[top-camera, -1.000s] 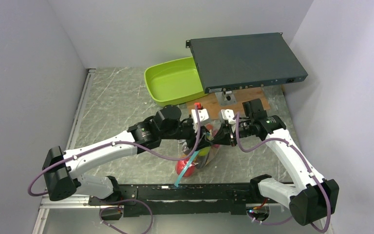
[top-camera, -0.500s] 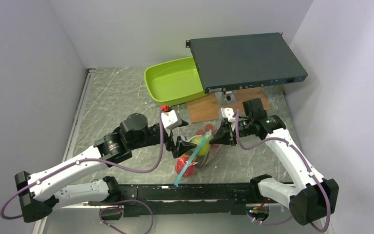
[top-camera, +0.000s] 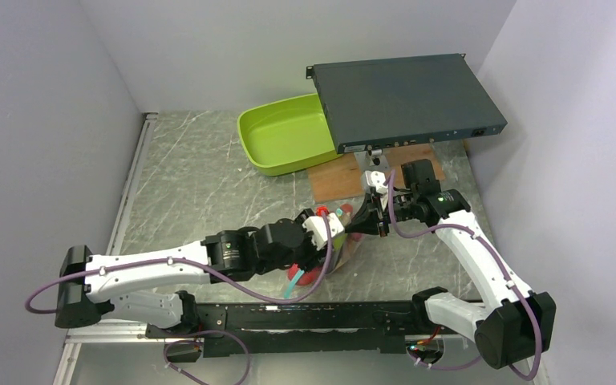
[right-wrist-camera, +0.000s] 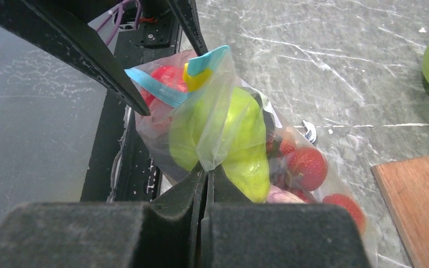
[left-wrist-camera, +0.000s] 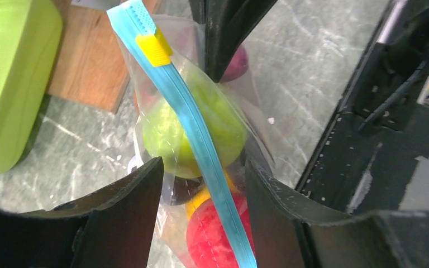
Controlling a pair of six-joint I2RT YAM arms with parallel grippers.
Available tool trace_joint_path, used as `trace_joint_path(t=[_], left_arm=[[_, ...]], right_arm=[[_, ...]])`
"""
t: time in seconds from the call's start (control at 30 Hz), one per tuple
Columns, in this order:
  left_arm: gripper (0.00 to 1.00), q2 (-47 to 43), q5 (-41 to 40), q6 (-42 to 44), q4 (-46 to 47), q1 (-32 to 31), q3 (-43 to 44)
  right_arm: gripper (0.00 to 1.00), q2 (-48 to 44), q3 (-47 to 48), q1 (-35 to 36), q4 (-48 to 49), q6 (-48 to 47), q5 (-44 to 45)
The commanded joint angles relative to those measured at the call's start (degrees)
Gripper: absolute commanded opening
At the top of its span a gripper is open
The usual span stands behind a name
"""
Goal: Open the zip-top bag and remove the fake food
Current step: Unzip the zipper food storage bag at the center of the board.
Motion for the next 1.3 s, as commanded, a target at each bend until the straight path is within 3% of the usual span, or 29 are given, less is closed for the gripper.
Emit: trace_joint_path(t=[0.0,0.1,0.23,0.3,0.47,0.53,0.63,0.9,1.1,1.27], left_arm=[[0.6,3.22,-13.39,-2.22,-3.86,-1.88,4.53],[0.6,5.5,-16.79,-2.97,-7.65,-2.15,6.24],[0.62,6.34,-14.56,-2.19,-6.77,-2.33,5.66],[0.55,5.87,-12.72,-1.29,-4.77,-2.33,4.52],[0.17,3.71,-11.62,-0.02,-2.68,-2.38,2.07],[0.08,2.02,-11.53,0.51,-1.79,-2.34,1.23],[0.0,-0.81,-10.21,1.69,0.54,-2.22,-0.24],[0.0,-6.77,-2.71,5.46,4.91,1.59,-2.51],[0.0,-11.13,9.86,5.8,9.82,6.17,-6.08],[0.0,-10.97,20.39,2.97,11.48,11.16,-7.02]], right_arm=[[0.0,-0.55,-0.23,-0.23,3.12,1.15,-2.78],[0.0,-0.58,-0.33,-0.35,3.12,1.15,-2.78],[0.0,-0.46,-0.41,-0.29,3.25,1.21,-2.7],[0.0,-0.5,-0.41,-0.28,3.29,1.25,-2.58],[0.0,-0.39,-0.66,-0.32,3.46,1.07,-1.92],[0.0,-0.29,-0.63,-0.28,3.35,0.87,-1.73],[0.0,-0.42,-0.77,-0.31,3.03,0.32,-1.51],[0.0,-0.26,-0.95,-0.16,1.33,-2.27,-1.66],[0.25,0.08,-0.9,-0.09,0.88,-2.59,-3.33],[0.59,0.58,-0.49,-0.17,-0.18,-3.54,-6.3]])
